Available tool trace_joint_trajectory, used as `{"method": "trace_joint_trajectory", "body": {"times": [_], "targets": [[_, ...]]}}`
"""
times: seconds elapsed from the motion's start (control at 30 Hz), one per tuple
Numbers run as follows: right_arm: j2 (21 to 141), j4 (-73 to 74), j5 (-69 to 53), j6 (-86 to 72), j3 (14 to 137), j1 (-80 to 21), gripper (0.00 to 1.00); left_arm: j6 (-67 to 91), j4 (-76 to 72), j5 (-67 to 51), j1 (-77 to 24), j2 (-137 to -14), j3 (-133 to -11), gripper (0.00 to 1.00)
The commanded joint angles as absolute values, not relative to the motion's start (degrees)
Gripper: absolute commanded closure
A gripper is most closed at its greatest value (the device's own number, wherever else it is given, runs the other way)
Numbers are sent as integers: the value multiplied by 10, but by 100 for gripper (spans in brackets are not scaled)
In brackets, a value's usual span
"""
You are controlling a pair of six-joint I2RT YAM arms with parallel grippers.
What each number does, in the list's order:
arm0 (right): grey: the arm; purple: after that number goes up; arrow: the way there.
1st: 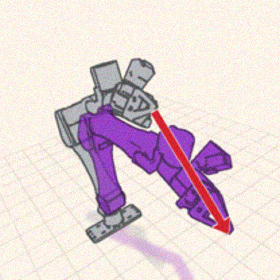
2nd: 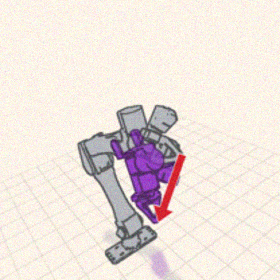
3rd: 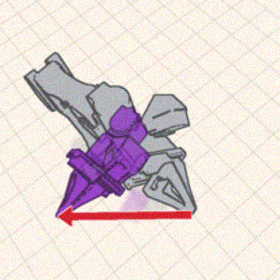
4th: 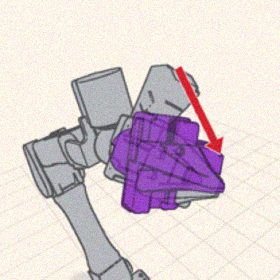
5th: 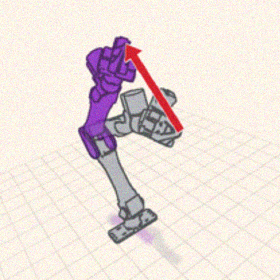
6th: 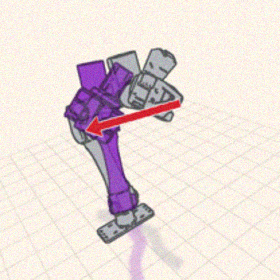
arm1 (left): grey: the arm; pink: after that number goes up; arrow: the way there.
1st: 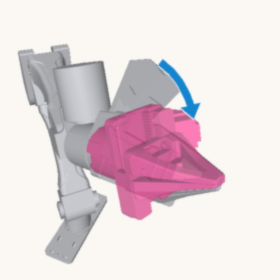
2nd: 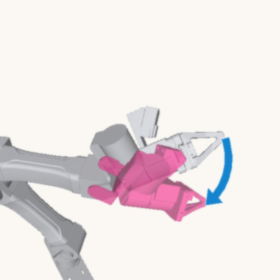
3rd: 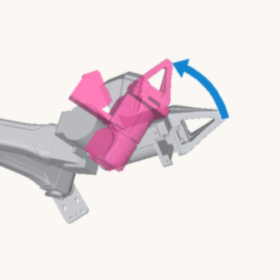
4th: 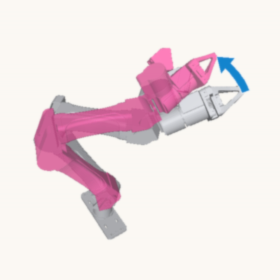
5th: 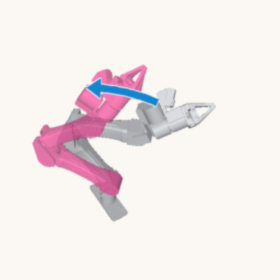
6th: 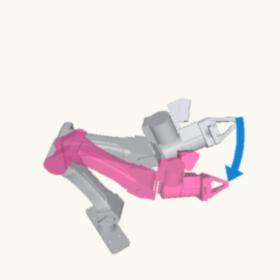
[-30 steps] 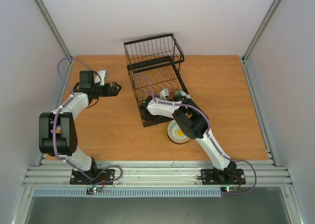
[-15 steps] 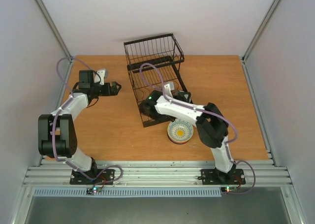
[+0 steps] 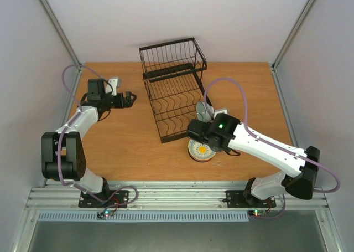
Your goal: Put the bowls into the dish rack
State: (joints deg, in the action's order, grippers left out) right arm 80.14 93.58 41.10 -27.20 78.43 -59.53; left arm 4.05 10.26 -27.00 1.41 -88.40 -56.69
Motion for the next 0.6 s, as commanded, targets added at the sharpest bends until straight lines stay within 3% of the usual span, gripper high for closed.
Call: {"method": "trace_joint_trajectory", "body": {"times": [0.0, 0.17, 0.57], "targets": [[786, 872, 299, -217, 743, -600, 46, 40, 83, -279, 11, -864, -557, 1], [778, 748, 219, -156, 676, -600, 46, 36, 85, -275, 11, -857, -550, 1], [785, 652, 204, -124, 609, -517, 55, 28, 88, -272, 11, -851, -541, 1]]}}
